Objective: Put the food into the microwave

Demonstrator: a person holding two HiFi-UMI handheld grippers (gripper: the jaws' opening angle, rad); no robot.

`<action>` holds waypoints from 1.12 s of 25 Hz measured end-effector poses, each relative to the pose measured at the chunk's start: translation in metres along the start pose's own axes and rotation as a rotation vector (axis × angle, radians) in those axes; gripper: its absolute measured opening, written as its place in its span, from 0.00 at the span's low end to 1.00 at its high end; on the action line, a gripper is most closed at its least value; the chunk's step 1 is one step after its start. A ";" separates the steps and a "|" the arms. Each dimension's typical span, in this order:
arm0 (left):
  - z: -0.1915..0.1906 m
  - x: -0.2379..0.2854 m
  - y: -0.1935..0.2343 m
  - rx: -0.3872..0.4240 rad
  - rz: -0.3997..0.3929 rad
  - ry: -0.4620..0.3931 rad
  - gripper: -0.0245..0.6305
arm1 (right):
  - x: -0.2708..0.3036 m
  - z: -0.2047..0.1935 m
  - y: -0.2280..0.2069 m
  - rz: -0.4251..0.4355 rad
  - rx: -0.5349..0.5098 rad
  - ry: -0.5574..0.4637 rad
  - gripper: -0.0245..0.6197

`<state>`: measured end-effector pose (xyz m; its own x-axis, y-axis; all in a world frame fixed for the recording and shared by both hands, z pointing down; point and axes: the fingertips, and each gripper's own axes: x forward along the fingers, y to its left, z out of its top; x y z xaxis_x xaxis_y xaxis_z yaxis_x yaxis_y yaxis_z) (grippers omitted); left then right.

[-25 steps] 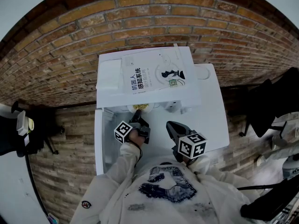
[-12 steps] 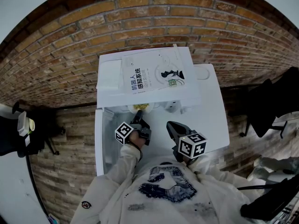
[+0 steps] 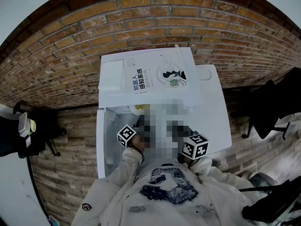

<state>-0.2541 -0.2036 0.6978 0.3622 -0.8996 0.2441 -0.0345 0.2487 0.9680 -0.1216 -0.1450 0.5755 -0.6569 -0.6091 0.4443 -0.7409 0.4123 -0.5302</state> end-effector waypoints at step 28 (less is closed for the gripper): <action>0.005 0.009 0.005 -0.021 0.008 0.004 0.07 | 0.002 0.000 -0.004 -0.005 0.018 0.004 0.06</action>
<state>-0.2554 -0.2124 0.7049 0.3656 -0.8962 0.2514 -0.0176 0.2633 0.9645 -0.1202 -0.1481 0.5786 -0.6537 -0.6086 0.4497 -0.7415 0.3968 -0.5410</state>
